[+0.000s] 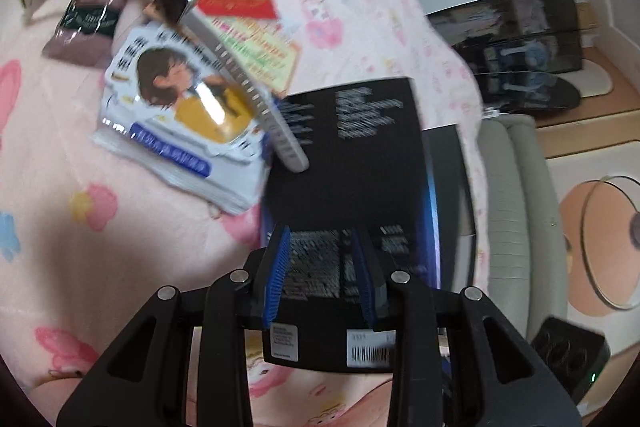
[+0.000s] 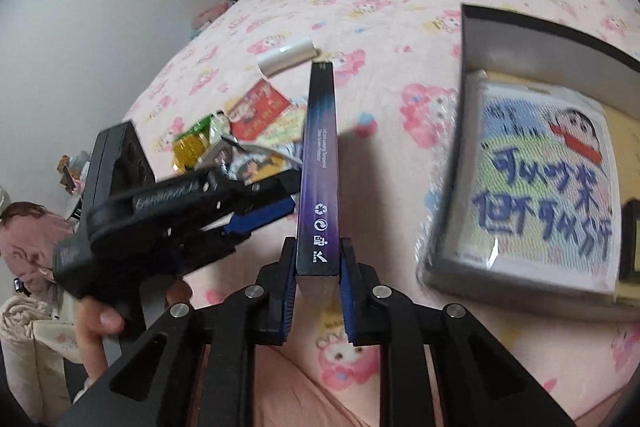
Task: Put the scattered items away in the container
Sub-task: 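Carry the held purple box with the left gripper over the black box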
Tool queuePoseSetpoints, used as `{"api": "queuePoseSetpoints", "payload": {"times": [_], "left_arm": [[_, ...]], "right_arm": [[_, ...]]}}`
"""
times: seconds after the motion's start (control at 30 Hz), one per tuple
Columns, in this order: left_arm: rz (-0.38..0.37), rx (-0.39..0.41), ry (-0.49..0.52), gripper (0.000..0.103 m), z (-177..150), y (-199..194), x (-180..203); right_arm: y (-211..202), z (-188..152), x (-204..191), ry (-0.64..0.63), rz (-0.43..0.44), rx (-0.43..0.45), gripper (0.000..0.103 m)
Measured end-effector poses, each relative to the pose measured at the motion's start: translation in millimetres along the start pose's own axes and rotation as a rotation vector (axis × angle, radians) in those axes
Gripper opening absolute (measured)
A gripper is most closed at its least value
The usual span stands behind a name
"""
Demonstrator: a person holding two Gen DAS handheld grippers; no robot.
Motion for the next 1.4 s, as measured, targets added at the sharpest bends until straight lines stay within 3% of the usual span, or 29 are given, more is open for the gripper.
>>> {"api": "queuePoseSetpoints", "payload": {"times": [0.17,0.3,0.4,0.6,0.67,0.97,1.07,1.17,1.4], "left_arm": [[0.089,-0.029,0.012,0.033,-7.5,11.8,-9.6],[0.118,-0.058,0.018,0.035,-11.7,18.3,-14.7],[0.101,-0.07,0.015,0.036,-15.5,20.6,-15.0],[0.054,-0.076,0.024,0.036,-20.2,18.5,-9.8],[0.007,-0.083,0.019,0.038,-20.9,15.5,-5.0],[-0.043,-0.01,0.072,0.042,-16.4,-10.9,9.4],[-0.058,0.015,0.09,0.054,-15.0,-20.0,14.1],[-0.074,0.04,0.108,0.055,-13.6,-29.1,18.9],[0.095,0.143,0.091,0.06,-7.0,-47.9,-0.8]], "right_arm": [[3.2,-19.8,3.8,-0.025,-0.035,-0.07,0.017],[2.4,-21.5,10.6,-0.045,-0.086,-0.082,0.02],[-1.0,-18.6,17.0,-0.053,-0.117,-0.075,0.023],[-1.2,-15.9,20.8,-0.038,-0.081,-0.06,0.023],[-1.9,-15.8,20.4,-0.037,-0.078,-0.054,0.023],[-5.8,-12.3,12.1,-0.062,-0.064,-0.025,0.021],[-5.7,-7.3,-0.7,-0.105,-0.056,-0.014,0.02],[-1.3,-2.7,-18.1,-0.145,-0.019,-0.018,0.02],[19.1,-6.0,-51.1,-0.211,0.071,-0.064,0.02]]}}
Point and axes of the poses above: each gripper's, at about its wrist camera, not at the fingertips, and y roughly the way its jaws point, x to its right, z to its top, the point moved 9 cm from there along y, roughly the way its jaws point, and after that the axes turned 10 degrees about z, right-handed, at the moved point
